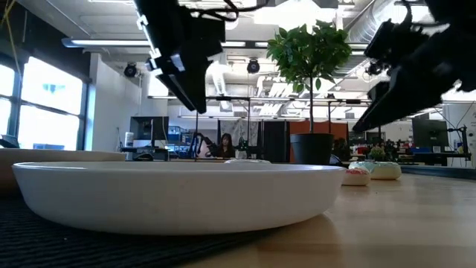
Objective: Pick & Place donuts
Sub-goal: Put the small pink donut on the left white plate
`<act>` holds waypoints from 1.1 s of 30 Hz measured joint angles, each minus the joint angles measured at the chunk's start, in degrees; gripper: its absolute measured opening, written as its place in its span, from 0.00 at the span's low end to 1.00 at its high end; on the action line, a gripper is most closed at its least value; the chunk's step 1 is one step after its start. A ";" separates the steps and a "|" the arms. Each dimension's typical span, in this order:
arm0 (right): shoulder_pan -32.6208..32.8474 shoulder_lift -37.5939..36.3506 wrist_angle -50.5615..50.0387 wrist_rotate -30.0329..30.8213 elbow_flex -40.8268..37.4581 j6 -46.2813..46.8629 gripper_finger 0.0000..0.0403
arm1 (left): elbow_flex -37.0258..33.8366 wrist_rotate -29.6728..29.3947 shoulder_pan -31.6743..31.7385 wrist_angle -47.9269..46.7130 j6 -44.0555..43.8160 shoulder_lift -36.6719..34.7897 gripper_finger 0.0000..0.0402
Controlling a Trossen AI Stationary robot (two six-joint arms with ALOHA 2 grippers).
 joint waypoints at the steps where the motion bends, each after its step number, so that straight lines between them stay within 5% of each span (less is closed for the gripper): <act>1: -0.31 1.60 0.91 0.04 -0.02 -0.06 0.48 | 0.00 0.19 1.02 0.01 0.57 0.01 0.47; 9: -3.15 13.35 6.33 -2.74 -0.04 0.54 0.48 | 0.00 2.19 5.77 -0.74 4.85 0.01 0.47; 16: -4.48 16.25 7.47 -1.48 0.06 2.83 0.42 | -0.02 1.10 6.43 -10.13 4.03 -4.66 0.47; 25: -4.53 15.90 10.14 -1.01 0.00 6.33 0.12 | 0.02 -3.05 6.39 -24.90 -1.82 -14.74 0.47; 29: -3.92 15.94 18.97 1.34 -0.07 6.75 0.03 | 0.20 -7.70 6.37 -29.73 -5.33 -17.21 0.47; 33: -3.03 15.94 34.88 9.30 0.47 2.94 0.06 | -0.01 -11.04 6.39 -33.61 -7.54 -19.30 0.47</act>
